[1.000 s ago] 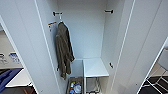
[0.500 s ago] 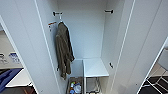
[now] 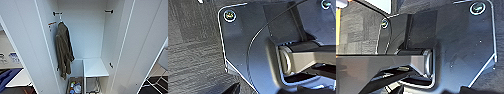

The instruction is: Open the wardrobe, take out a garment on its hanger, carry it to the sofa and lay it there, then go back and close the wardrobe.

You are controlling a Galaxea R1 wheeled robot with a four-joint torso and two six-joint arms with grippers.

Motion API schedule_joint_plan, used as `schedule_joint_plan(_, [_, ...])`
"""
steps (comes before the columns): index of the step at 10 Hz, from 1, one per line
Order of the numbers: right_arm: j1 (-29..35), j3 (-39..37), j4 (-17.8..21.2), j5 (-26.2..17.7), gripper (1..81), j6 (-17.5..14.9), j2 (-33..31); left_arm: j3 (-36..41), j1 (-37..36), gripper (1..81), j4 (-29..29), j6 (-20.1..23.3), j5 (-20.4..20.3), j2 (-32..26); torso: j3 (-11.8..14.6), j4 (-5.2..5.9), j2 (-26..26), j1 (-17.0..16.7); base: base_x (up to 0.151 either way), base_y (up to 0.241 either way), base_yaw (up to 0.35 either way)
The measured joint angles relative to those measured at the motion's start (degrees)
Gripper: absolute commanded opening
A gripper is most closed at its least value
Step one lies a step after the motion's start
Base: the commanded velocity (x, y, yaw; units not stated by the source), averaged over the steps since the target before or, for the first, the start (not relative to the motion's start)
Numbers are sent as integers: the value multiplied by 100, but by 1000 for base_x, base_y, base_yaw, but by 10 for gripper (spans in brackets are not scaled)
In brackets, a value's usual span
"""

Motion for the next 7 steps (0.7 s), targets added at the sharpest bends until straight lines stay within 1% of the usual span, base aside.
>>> schedule_joint_plan(1, [11,240,0,66,811,9,-301,100,-60,811,0,0,-11,-111,-2,0,0,0,0,0,0])
schedule_joint_plan(3, [52,805,1,402,811,24,-830,602,-77,811,0,2,-17,-383,0,0,0,0,0,0,0])
schedule_joint_plan(5, [94,1345,9,661,811,100,-1387,1525,-112,811,0,0,-2,-857,-2,0,0,0,0,0,0])
schedule_joint_plan(7, [160,1587,17,796,811,308,-1809,2611,-295,811,0,0,-4,-1565,-2,0,0,0,0,0,0])
